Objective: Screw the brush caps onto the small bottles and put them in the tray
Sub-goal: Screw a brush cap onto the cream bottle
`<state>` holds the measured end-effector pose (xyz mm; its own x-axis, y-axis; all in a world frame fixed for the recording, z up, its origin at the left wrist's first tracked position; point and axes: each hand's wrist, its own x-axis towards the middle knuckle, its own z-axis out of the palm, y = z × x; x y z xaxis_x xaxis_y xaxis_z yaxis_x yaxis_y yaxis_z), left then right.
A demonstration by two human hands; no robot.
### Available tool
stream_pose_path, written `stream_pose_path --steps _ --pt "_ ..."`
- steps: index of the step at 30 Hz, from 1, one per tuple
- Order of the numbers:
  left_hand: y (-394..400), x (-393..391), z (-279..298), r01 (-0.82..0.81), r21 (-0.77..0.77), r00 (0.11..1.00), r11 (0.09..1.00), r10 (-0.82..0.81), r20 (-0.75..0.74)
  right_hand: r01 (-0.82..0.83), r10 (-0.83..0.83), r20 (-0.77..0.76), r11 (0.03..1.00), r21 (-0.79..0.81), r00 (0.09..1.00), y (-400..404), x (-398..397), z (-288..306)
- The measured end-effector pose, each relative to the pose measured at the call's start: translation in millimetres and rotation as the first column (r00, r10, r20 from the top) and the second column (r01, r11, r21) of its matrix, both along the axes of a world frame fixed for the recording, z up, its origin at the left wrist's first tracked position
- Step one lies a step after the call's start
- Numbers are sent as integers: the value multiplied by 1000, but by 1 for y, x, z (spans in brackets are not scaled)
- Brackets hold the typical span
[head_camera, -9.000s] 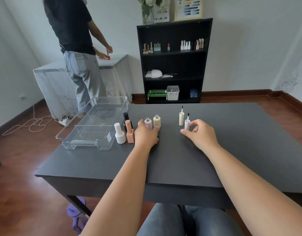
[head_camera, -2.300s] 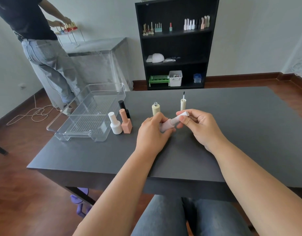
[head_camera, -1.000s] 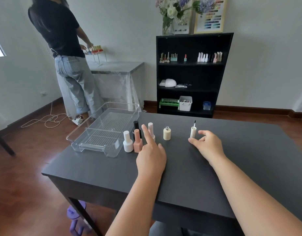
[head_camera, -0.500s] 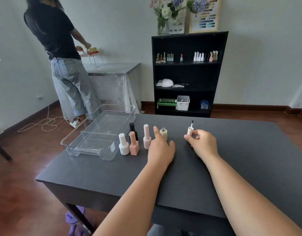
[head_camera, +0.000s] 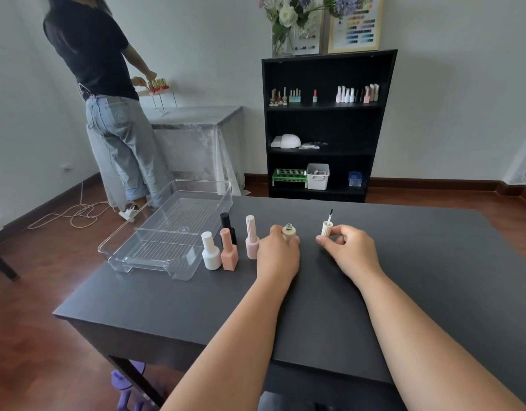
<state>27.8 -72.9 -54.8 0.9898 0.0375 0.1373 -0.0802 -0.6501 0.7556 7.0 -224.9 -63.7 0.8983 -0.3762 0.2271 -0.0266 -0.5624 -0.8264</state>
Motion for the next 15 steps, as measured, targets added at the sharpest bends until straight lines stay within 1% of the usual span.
stream_pose_path --steps 3,9,12,15 --pt "0 -3 -2 6 4 999 1000 -6 40 -7 7 6 1000 -9 1000 0 0 -1" --pt "0 -4 -4 22 -28 998 999 -20 61 -7 7 30 1000 -1 1000 2 -3 2" --pt "1 -6 -4 69 -40 989 997 -64 130 45 -50 84 997 67 995 2 -6 4" --pt "1 -6 -5 112 -43 973 993 -101 210 12 -34 127 985 172 991 -1 -8 5"
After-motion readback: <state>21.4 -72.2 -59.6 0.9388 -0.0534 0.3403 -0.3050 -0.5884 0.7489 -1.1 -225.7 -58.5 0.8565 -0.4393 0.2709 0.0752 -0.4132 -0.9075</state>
